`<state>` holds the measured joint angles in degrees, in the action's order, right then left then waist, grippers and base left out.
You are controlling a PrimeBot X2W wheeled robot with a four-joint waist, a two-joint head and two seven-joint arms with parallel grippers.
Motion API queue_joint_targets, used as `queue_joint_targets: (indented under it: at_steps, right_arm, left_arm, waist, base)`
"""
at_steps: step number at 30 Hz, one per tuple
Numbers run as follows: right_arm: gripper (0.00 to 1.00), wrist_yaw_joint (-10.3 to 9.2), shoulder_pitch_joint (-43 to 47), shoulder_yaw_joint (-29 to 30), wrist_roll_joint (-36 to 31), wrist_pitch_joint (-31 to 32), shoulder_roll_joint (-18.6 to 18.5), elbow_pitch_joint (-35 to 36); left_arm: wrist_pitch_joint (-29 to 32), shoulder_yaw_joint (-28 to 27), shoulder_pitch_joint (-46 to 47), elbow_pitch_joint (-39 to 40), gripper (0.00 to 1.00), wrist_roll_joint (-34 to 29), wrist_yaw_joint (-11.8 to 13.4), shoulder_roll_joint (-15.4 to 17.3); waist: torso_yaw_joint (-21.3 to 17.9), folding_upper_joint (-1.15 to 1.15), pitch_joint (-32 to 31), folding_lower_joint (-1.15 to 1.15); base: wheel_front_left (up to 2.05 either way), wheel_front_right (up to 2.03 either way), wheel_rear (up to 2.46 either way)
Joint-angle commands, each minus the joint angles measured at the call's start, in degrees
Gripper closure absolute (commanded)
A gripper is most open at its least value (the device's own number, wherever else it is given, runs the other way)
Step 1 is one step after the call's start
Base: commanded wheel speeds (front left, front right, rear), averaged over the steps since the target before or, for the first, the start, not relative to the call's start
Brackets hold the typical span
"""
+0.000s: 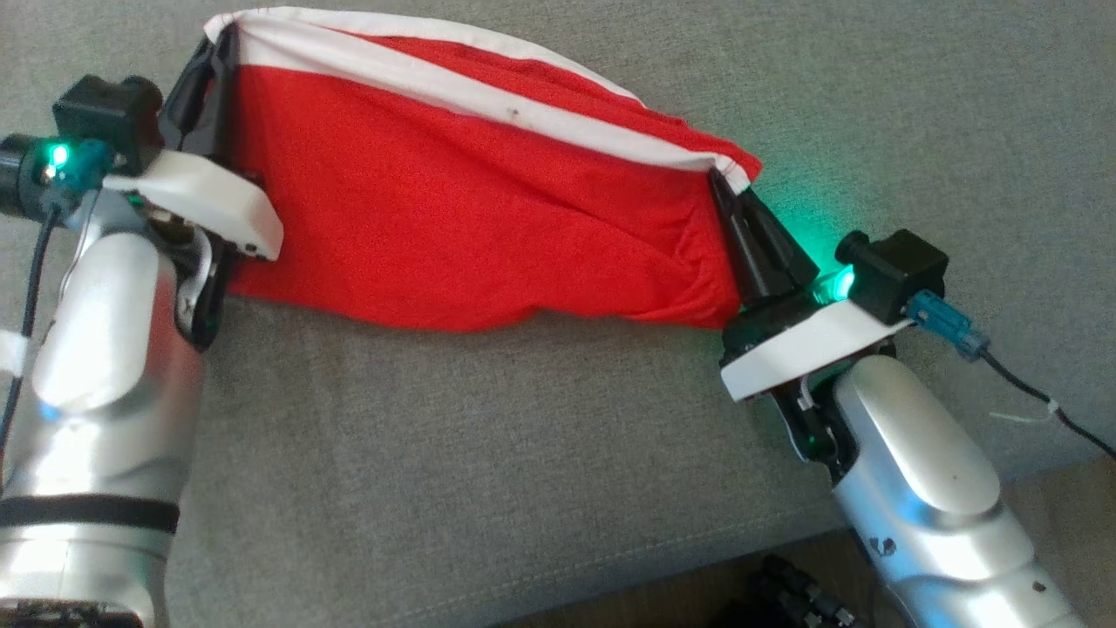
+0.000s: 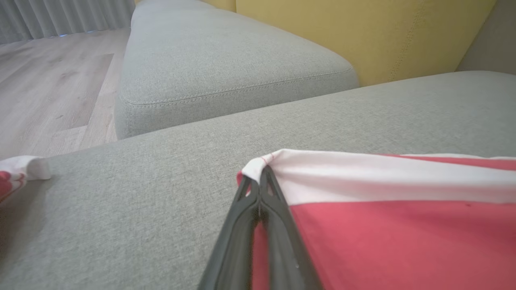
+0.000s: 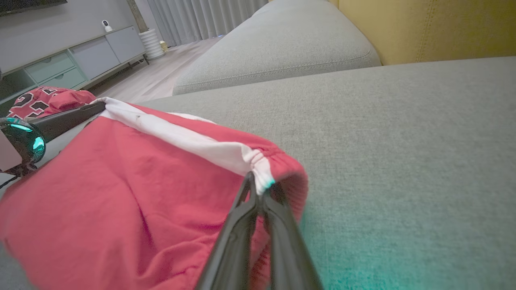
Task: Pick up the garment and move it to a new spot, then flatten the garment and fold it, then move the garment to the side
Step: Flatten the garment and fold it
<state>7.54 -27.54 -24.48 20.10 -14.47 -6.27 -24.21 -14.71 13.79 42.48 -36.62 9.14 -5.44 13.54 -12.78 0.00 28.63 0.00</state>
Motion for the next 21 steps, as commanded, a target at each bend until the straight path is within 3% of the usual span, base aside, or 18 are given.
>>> queue_joint_targets:
  at_steps: [1,5,7,8,9,10,11,21]
  right_arm:
    - [1.0,-0.05,-0.73,-0.35,-0.45,-0.5,0.74,1.22]
    - [1.0,-0.05,-1.83,0.25,-0.95,-0.51,1.44,1.14]
    - [0.62,-0.05,-2.1,0.71,-1.32,-0.51,1.76,1.14]
    - [0.43,-0.05,-2.2,1.07,-1.52,-0.51,1.94,1.17]
    - [0.12,-0.05,-2.23,1.32,-1.71,-0.51,2.1,1.2]
    - [0.0,-0.05,-2.21,1.53,-1.91,-0.51,2.25,1.18]
    - [0.0,-0.05,-2.1,1.73,-2.12,-0.52,2.39,1.14]
    - [0.0,-0.05,3.25,6.11,-4.73,-0.46,2.81,2.22]
  left_arm:
    - [-0.29,-2.1,2.77,0.41,1.0,-0.71,0.66,1.62]
    - [-0.28,-1.35,5.18,-3.03,1.0,-0.99,0.47,1.65]
    - [-0.19,-1.08,6.31,-4.66,0.99,-0.94,0.37,1.6]
    - [-0.18,-0.97,6.88,-5.36,0.75,-0.91,0.32,1.6]
    - [-0.18,-0.87,7.37,-5.97,0.57,-0.86,0.28,1.58]
    - [-0.18,-0.78,7.78,-6.55,0.2,-0.77,0.23,1.51]
    - [-0.18,-0.69,8.07,-7.07,0.0,-0.63,0.16,1.39]
    - [0.79,-0.29,4.16,-6.76,0.0,3.09,-1.09,0.94]
  waist:
    - [-0.14,0.0,0.06,0.0]
    - [-0.47,0.0,0.3,0.0]
    - [-0.56,0.0,0.34,0.0]
    - [-0.61,0.0,0.33,0.0]
    - [-0.61,0.0,0.28,0.0]
    - [-0.59,0.0,0.18,0.0]
    - [-0.54,0.0,0.0,0.0]
    - [1.38,0.0,-4.9,0.0]
  base:
    - [0.0,0.0,0.0]
    - [0.0,0.0,0.0]
    - [0.0,0.0,0.0]
    - [0.0,0.0,0.0]
    - [0.0,0.0,0.0]
    - [0.0,0.0,0.0]
    - [0.0,0.0,0.0]
    - [0.0,0.0,0.0]
